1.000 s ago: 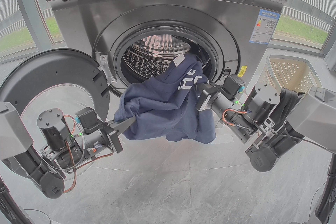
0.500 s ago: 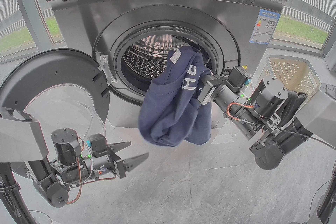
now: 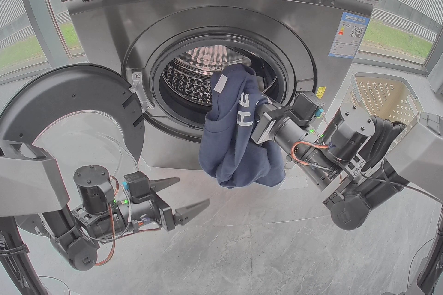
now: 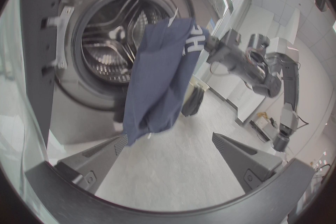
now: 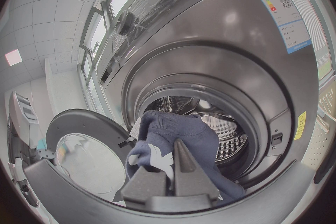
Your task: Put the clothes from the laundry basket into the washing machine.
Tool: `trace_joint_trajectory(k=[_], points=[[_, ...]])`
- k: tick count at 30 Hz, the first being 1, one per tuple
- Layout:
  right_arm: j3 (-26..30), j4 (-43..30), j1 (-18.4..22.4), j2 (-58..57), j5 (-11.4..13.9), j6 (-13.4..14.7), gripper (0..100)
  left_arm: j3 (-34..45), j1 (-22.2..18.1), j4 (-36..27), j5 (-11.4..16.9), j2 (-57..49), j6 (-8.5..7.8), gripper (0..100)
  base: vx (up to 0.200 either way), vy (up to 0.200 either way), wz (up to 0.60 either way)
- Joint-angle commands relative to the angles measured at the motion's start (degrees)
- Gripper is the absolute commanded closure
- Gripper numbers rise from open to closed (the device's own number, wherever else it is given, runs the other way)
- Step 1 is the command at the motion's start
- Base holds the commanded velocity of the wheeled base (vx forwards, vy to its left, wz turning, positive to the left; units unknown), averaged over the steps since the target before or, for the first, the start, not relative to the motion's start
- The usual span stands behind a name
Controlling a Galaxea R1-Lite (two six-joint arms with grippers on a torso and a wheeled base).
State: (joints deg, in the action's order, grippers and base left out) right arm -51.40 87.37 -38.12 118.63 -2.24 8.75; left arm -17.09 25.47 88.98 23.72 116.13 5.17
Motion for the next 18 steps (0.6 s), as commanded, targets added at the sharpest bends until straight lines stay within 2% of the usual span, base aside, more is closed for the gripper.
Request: trace_joint_trajectory(k=[1,4,7,10,13,18], points=[[-0.37,-0.8,-2.4,1.34,-0.04,-0.05,100,-6.73,1.34,0.49,-2.89,-2.22,0.37,0,0.0,0.0,0.0],[-0.99,-0.89,-3.98,2.22,-0.31,-0.05,100,-10.33,1.69,0.49,-3.24,-1.43,0.72,0,0.0,0.0,0.0],[-1.95,-0.8,-5.39,3.54,-0.39,-0.05,100,-12.79,1.96,0.41,-3.86,-0.46,2.3,0,0.0,0.0,0.0],[-3.36,-0.97,-6.26,4.6,-1.1,-0.05,100,-14.46,2.66,0.41,-4.3,1.47,1.86,0,0.0,0.0,0.0],[-4.24,-0.89,-7.58,5.74,-2.68,0.04,100,-14.46,2.66,0.41,-4.74,2.17,2.13,0,0.0,0.0,0.0],[-5.38,-0.97,-8.11,6.35,-2.94,0.12,100,-14.64,3.54,0.49,-4.74,4.19,2.3,0,0.0,0.0,0.0]])
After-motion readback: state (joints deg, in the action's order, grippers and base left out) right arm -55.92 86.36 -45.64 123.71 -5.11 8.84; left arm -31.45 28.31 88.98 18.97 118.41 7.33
